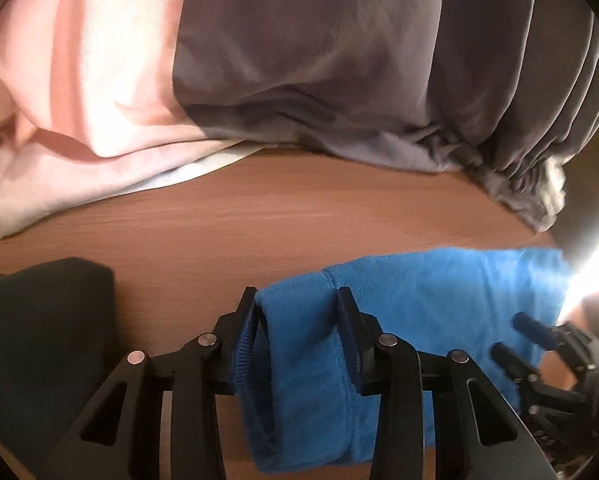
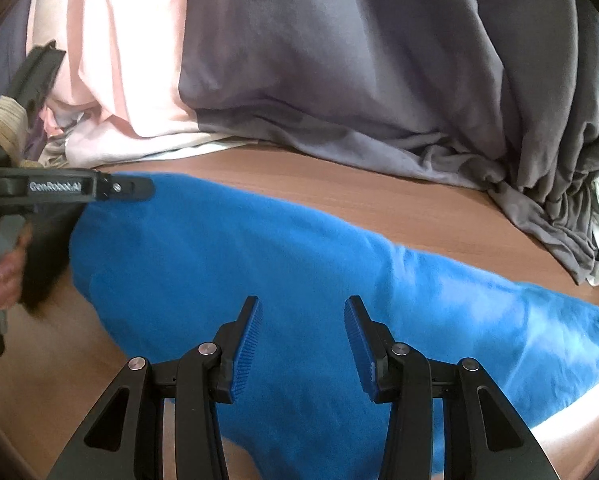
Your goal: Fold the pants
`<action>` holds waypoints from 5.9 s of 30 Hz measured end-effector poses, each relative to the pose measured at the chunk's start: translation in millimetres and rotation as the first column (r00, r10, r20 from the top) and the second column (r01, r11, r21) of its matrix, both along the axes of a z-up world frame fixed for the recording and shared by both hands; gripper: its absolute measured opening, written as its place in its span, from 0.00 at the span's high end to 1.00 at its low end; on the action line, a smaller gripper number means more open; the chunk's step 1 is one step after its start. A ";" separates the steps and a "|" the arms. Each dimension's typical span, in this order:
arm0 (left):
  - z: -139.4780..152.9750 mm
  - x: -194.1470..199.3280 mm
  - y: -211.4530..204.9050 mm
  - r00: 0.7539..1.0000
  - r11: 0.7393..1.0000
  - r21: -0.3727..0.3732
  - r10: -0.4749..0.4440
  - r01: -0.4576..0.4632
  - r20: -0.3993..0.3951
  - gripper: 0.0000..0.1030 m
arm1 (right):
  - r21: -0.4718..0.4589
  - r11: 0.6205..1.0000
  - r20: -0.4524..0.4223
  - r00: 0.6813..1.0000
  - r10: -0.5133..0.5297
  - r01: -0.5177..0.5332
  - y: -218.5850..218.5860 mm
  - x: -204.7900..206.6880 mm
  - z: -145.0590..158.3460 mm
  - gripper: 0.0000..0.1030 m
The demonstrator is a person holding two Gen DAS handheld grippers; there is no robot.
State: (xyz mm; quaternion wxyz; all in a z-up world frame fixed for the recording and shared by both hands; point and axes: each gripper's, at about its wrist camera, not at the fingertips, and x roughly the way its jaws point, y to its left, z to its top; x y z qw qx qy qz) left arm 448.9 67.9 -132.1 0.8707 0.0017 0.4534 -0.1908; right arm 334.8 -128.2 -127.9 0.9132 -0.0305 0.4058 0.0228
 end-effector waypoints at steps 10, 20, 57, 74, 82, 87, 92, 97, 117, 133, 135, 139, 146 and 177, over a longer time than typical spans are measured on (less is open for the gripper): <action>-28.0 -3.8 -13.5 0.999 0.981 0.195 -0.007 0.000 0.034 0.63 | -0.038 0.994 -0.089 0.990 -0.108 0.105 -18.9 -20.8 -8.2 0.57; -8.2 -21.3 -16.9 0.991 0.956 0.288 0.018 -0.056 0.134 0.41 | -0.044 0.990 -0.163 0.976 -0.143 0.137 -30.2 -28.6 -22.4 0.57; 98.1 -224.9 -186.4 0.939 0.990 0.110 0.048 -0.090 0.340 0.25 | 0.119 0.969 0.216 0.946 -0.240 0.218 -214.8 -159.8 97.2 0.41; 80.1 -197.6 -324.6 0.936 0.987 0.072 0.113 -0.144 0.333 0.20 | 0.213 0.907 0.145 0.906 -0.397 0.363 -368.7 -145.7 53.9 0.41; 47.1 -183.0 -367.9 0.957 0.984 0.123 0.092 -0.131 0.277 0.19 | 0.269 0.861 0.064 0.884 -0.464 0.432 -408.3 -123.9 18.7 0.42; 35.0 -177.0 -387.4 0.961 0.981 0.168 0.043 -0.092 0.272 0.19 | 0.335 0.807 -0.015 0.859 -0.512 0.487 -428.1 -113.3 -9.5 0.44; 24.8 -171.2 -395.1 0.967 0.976 0.202 0.028 -0.081 0.253 0.19 | 0.358 0.773 -0.078 0.842 -0.534 0.524 -438.2 -99.7 -31.8 0.50; 20.8 -167.3 -394.8 0.970 0.974 0.208 0.039 -0.091 0.240 0.19 | 0.360 0.773 -0.079 0.843 -0.532 0.522 -439.0 -91.2 -37.4 0.54; 19.8 -152.9 -332.6 0.957 0.949 0.197 0.207 -0.248 0.204 0.19 | 0.059 0.949 0.201 0.927 -0.316 0.311 -371.8 -75.7 34.5 0.81; 18.6 -152.3 -196.1 0.874 0.861 0.168 0.457 -0.481 0.164 0.19 | -0.291 0.953 0.312 0.934 0.173 -0.079 -204.8 -62.5 66.2 0.82; 14.7 -153.2 -184.0 0.869 0.854 0.165 0.472 -0.493 0.151 0.19 | -0.316 0.940 0.297 0.928 0.225 -0.126 -184.4 -60.8 59.4 0.82; 7.3 -153.8 -166.3 0.867 0.849 0.176 0.482 -0.498 0.129 0.19 | -0.375 0.906 0.266 0.913 0.310 -0.198 -147.8 -59.2 42.3 0.82; -1.8 -152.2 -150.1 0.872 0.851 0.192 0.478 -0.489 0.105 0.19 | -0.400 0.863 0.175 0.898 0.403 -0.309 -102.3 -58.9 9.6 0.82; -4.8 -150.3 -139.6 0.874 0.844 0.229 0.474 -0.486 0.110 0.19 | -0.059 0.979 0.041 0.980 0.197 -0.194 -122.9 -39.4 -13.5 0.65</action>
